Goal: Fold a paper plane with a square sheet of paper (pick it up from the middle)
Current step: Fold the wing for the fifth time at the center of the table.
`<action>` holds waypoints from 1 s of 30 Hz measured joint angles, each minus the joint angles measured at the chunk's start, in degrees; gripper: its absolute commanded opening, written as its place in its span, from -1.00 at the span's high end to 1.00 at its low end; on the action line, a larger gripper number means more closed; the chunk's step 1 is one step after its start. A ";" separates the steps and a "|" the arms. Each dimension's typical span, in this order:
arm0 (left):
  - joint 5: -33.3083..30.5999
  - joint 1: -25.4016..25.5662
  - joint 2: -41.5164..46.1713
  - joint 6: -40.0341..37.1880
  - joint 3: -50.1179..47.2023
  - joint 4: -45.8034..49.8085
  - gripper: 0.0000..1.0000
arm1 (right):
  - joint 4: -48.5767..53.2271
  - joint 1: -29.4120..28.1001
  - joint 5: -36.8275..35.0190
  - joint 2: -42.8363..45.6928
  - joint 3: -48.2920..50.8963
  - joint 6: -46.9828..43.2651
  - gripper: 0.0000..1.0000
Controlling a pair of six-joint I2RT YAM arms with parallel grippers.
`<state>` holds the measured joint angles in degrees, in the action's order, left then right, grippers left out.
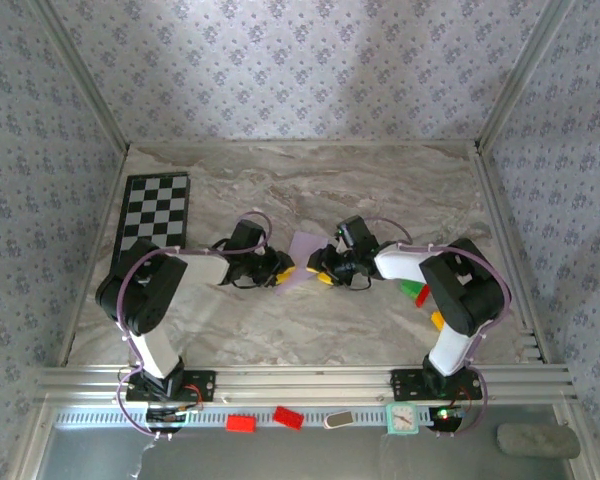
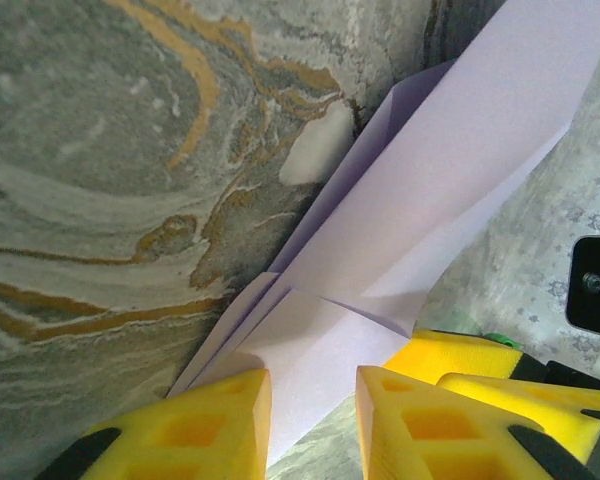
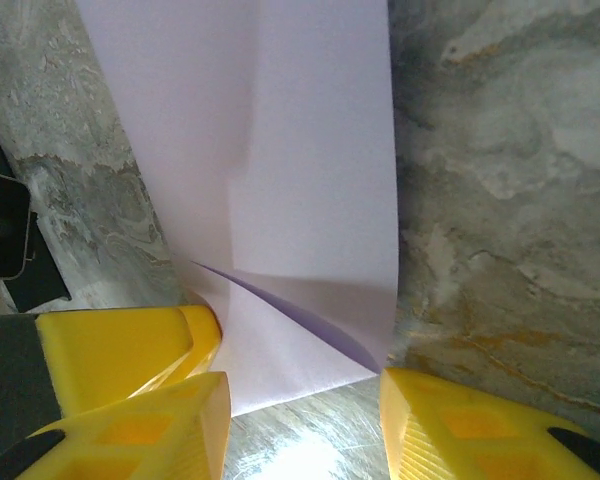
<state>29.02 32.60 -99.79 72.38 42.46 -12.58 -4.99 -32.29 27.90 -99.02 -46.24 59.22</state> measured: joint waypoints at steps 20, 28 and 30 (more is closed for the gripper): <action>1.64 -0.74 -0.07 0.31 -0.68 -1.44 0.41 | -8.13 0.00 3.93 -2.56 -0.15 2.10 0.41; 1.66 -0.74 -0.07 0.04 -0.66 -1.33 0.41 | -8.87 0.33 3.96 -3.74 -0.15 2.91 0.59; 1.66 -0.76 -0.07 -0.33 -0.63 -1.16 0.41 | -9.31 0.70 4.04 -3.91 -0.15 2.95 0.62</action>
<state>30.68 31.83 -99.85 72.05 41.82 -13.74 -14.31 -31.59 31.94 -102.94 -46.39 62.17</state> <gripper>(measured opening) 0.293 0.202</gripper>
